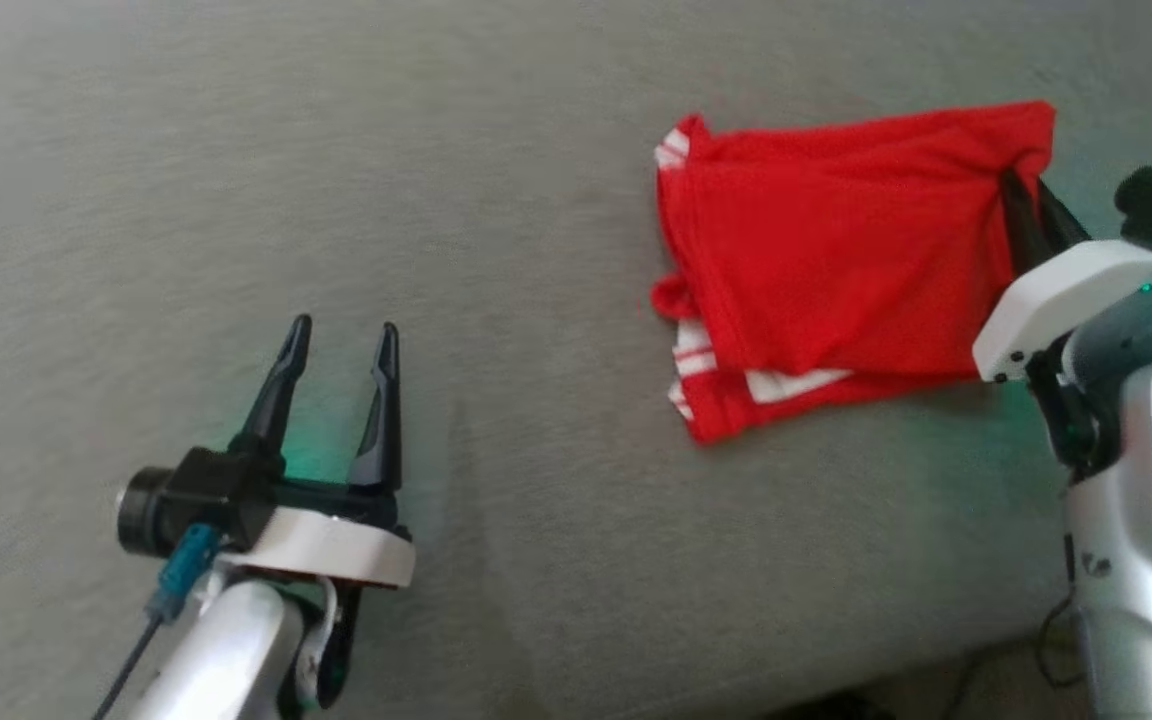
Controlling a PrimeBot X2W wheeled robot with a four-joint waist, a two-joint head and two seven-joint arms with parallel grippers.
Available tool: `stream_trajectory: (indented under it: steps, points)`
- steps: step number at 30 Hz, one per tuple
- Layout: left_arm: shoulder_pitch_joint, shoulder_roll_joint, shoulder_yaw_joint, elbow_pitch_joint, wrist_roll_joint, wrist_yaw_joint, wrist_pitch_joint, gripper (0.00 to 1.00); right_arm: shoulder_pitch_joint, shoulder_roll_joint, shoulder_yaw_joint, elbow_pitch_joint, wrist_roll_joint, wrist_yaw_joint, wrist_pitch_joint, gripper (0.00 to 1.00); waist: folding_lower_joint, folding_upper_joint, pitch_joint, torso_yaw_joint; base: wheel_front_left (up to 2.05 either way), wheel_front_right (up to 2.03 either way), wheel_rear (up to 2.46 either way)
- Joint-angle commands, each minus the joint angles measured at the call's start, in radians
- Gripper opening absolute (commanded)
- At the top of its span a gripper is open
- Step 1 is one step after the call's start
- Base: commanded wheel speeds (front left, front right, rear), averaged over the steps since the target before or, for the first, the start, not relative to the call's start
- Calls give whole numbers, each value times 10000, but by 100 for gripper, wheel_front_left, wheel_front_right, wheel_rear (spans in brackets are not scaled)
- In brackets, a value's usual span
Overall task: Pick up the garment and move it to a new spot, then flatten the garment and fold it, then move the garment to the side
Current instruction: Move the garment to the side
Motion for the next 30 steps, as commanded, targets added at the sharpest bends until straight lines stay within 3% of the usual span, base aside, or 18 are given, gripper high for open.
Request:
stream_trajectory:
  steps: [1,5,10,16,22,28,29,30]
  points:
    - [-294,279,318,-421,147,48,129,100,-404,-51,149,-235,58,65,-189,0,-2,0,904,-1616,0,0,0]
    - [-376,620,300,-824,304,135,572,100,-857,29,271,225,93,65,-601,0,-2,0,1137,-2481,0,0,0]
    - [-342,813,261,-1205,379,248,907,100,-1421,111,401,855,37,65,-1074,0,-2,0,1151,-2793,0,0,0]
    - [-247,922,355,-1526,370,427,993,100,-2575,27,780,1857,126,65,-1465,0,-2,0,1071,-2387,0,0,0]
    - [-87,1121,683,-1842,275,668,947,100,-4251,-1013,435,3275,-300,65,-1625,0,-2,0,1212,-1610,0,0,0]
    - [-49,1194,756,-2053,265,762,927,100,-4876,-1915,-384,4117,-1147,65,-1913,0,-2,0,1432,-1084,0,0,0]
    - [-63,1187,748,-2069,276,771,908,100,-4923,-2043,-556,4187,-1307,65,-2097,69,-2,0,1463,-1014,0,0,0]
    - [-76,1167,738,-2071,275,775,887,100,-4951,-2136,-781,4241,-1478,65,-2320,100,-2,0,1485,-940,0,0,0]
